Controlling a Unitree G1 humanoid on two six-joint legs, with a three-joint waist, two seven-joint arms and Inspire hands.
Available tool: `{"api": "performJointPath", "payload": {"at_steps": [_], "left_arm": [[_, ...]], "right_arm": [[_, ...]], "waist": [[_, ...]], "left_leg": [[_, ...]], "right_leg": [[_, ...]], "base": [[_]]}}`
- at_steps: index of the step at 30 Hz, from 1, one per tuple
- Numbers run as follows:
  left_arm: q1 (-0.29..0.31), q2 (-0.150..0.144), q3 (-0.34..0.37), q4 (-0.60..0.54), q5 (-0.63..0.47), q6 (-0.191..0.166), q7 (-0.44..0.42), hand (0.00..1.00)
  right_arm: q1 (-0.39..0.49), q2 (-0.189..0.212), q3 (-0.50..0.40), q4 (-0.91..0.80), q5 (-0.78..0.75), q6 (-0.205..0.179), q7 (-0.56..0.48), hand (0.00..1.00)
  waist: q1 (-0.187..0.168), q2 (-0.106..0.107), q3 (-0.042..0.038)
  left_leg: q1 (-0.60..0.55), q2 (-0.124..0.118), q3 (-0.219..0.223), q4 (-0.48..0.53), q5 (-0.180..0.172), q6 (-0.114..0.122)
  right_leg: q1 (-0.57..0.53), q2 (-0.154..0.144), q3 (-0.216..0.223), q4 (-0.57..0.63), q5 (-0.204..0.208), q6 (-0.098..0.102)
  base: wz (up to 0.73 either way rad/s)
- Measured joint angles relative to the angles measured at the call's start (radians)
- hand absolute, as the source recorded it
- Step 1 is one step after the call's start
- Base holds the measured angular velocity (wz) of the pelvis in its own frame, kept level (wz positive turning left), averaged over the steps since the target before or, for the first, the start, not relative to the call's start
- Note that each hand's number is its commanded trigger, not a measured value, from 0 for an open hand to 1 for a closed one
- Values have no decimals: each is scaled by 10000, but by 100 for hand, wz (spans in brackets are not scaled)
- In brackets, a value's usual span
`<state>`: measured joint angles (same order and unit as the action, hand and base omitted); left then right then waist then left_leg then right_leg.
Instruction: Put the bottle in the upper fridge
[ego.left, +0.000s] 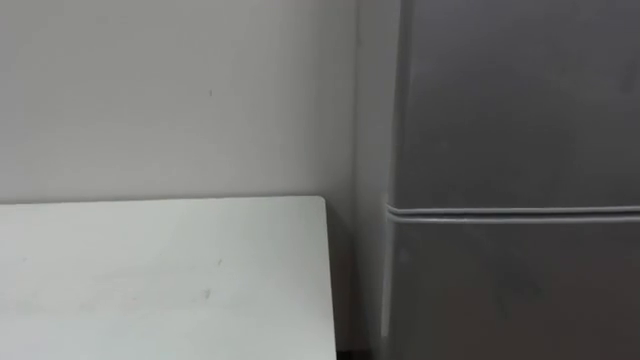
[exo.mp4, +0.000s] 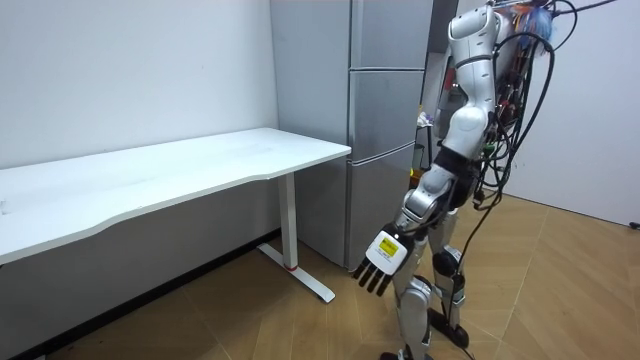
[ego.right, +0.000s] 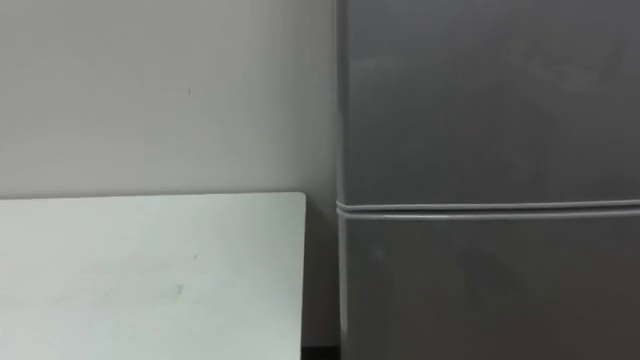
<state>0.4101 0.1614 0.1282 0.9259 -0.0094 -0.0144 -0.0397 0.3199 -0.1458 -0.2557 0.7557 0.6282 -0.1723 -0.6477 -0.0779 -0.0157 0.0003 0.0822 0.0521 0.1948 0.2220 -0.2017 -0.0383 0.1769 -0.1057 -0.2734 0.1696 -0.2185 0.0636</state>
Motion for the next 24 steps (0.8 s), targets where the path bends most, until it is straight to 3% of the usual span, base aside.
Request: {"api": "performJointPath", "payload": {"at_steps": [5,12,17,24], "left_arm": [[-76,-77,-175,363,-42,-210,318,0],[-73,-244,-440,664,-11,-192,760,0],[-206,-307,-584,674,18,-173,818,0],[-475,-266,-718,677,236,-77,803,0]], "right_arm": [[-58,30,307,769,48,-15,372,0],[-123,55,1417,1766,-469,29,1541,0],[-270,119,1582,2494,-904,244,2401,0],[-464,206,2289,3004,-760,870,4721,0]], "waist": [[4,100,26],[36,286,40],[37,362,6],[72,326,-10]], "left_leg": [[88,-6,-6,1,1,1],[170,1,12,-15,-19,-14],[147,0,-30,-12,-18,-15],[113,3,-19,4,-20,-17]], "right_leg": [[65,-1,-12,-1,1,-1],[129,0,10,-17,-32,6],[125,7,-14,-20,-34,2],[74,-1,10,-12,-46,-7]], "base": [[0],[0],[1],[-1]]}}
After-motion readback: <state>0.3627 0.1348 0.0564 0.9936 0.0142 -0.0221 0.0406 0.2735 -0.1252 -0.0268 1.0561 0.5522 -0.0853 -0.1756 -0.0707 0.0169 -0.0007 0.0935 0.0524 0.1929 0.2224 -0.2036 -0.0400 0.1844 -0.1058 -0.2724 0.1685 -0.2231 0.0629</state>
